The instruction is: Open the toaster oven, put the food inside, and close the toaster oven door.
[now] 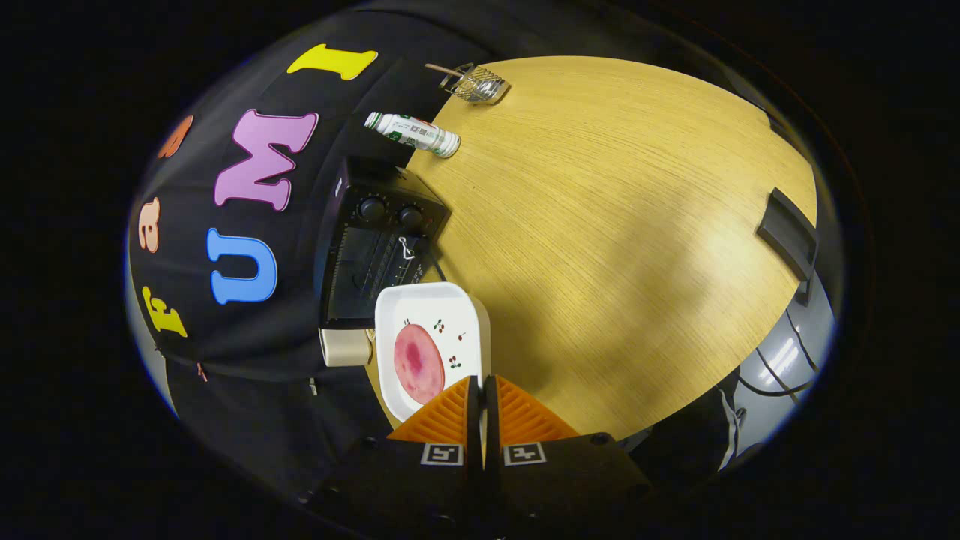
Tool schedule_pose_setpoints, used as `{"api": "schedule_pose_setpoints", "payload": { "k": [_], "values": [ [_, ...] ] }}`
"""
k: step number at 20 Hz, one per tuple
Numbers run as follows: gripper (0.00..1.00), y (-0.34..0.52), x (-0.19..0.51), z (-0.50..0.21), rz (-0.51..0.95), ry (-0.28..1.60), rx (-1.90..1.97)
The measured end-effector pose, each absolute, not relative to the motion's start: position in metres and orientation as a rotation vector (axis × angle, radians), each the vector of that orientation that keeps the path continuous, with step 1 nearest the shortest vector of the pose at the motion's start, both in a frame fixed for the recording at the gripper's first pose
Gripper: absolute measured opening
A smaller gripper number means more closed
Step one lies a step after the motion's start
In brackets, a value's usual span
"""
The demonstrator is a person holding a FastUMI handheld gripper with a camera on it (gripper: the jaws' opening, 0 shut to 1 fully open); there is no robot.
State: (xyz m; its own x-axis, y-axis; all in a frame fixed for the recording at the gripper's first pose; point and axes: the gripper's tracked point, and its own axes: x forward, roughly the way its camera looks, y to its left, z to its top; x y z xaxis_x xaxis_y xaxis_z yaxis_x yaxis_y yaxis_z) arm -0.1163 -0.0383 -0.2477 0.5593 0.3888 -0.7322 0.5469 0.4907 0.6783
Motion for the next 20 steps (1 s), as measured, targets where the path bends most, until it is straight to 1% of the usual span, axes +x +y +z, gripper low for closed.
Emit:
{"api": "schedule_pose_setpoints", "payload": {
  "k": [9, 20],
  "values": [
    [0.05, 0.016, -0.071, -0.220, -0.040, 1.022, 1.065],
    [0.05, 0.090, 0.002, -0.252, -0.006, 1.068, 1.013]
  ]
}}
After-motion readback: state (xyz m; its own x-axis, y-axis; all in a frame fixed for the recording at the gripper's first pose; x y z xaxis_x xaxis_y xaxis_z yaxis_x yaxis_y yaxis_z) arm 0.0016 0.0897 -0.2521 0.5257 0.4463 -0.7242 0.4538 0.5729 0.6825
